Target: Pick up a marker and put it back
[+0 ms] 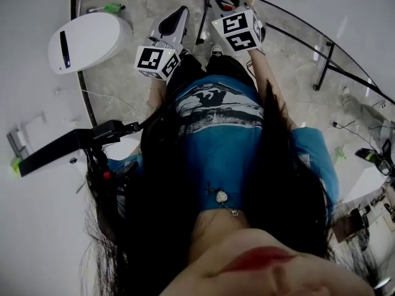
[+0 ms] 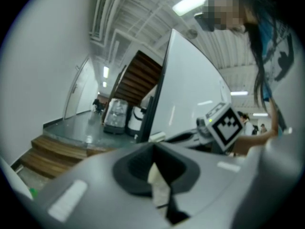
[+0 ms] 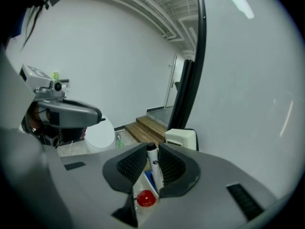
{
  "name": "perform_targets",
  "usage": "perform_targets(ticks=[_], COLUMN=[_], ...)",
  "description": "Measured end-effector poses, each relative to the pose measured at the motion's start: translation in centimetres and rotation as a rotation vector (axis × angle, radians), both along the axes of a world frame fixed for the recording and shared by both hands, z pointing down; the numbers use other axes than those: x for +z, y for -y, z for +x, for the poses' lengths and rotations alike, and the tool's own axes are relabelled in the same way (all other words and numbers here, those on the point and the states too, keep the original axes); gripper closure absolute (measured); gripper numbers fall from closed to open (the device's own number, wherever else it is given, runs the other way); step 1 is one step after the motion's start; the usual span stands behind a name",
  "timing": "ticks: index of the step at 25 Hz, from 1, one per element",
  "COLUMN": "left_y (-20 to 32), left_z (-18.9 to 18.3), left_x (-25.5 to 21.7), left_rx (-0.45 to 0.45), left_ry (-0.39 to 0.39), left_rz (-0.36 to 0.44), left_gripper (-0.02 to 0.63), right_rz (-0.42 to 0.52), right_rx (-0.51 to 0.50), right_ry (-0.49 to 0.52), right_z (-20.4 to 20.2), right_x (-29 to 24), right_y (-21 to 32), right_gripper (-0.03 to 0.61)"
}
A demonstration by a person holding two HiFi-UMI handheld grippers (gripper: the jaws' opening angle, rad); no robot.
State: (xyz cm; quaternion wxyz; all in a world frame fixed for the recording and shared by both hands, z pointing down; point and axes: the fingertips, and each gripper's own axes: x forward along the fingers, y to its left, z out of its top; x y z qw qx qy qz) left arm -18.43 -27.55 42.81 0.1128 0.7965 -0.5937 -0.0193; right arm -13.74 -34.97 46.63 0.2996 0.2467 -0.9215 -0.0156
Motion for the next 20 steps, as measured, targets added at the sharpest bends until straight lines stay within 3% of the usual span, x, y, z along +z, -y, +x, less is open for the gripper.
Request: perform_targets(ticks=[3, 14, 20], left_y=[0.7, -0.3, -1.1], left_z=[-2.8, 2.6, 4.2], left_x=[-0.5, -0.9, -1.3], left_rx=[0.059, 0.257, 0.332], left_ry=[-0.011, -0.038, -0.071], left_rz=[0.0, 0.011, 0.018], left_gripper=[0.612, 0.612, 0.612], right_rz=[-0.008, 0.082, 0.113], right_rx=[0.091, 0.38, 0.489], right_ry=[0.089, 0.427, 0.511], right_z=[-1.9, 7.9, 11.8], right_x=[-2.3, -11.3, -13.4], right_y=[1.2, -0.5, -3.0], right_gripper=[0.505, 0.508, 0.508])
